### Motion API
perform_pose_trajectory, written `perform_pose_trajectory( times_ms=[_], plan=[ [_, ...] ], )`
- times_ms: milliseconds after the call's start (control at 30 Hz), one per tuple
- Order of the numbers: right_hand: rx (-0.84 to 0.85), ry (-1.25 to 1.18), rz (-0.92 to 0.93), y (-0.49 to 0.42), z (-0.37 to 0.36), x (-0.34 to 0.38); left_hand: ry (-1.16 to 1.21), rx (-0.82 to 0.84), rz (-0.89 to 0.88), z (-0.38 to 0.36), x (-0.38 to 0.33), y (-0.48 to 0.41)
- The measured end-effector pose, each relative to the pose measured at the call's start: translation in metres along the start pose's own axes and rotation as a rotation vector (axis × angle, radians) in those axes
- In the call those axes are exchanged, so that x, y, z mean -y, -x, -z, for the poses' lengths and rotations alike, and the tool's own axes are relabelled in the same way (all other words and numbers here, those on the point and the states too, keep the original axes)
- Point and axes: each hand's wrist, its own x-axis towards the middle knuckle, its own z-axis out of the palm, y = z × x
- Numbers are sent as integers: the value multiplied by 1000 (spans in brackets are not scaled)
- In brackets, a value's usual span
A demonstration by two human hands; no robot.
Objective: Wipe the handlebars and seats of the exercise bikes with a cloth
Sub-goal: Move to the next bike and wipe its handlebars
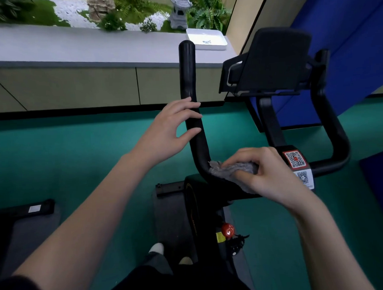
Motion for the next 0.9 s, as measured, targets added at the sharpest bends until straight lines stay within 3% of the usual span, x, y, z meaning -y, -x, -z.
perform_pose_trajectory(
  times_ms=[67, 267, 600, 767, 900],
  plan=[
    [-9, 49, -51, 4, 9, -5, 3, 0, 5, -1, 0, 0],
    [-327, 215, -137, 24, 7, -24, -18, 0, 27, -3, -3, 3],
    [-460, 133, 29, 26, -45, -1, -46, -21, 61, -5, -12, 6],
    [-689, 128, 23, 41, -26, -25, -57, -12, 87, -5, -14, 7],
    [-646, 228, -92, 50, -20, -47, -44, -35, 128, -8, -17, 9]
  ],
)
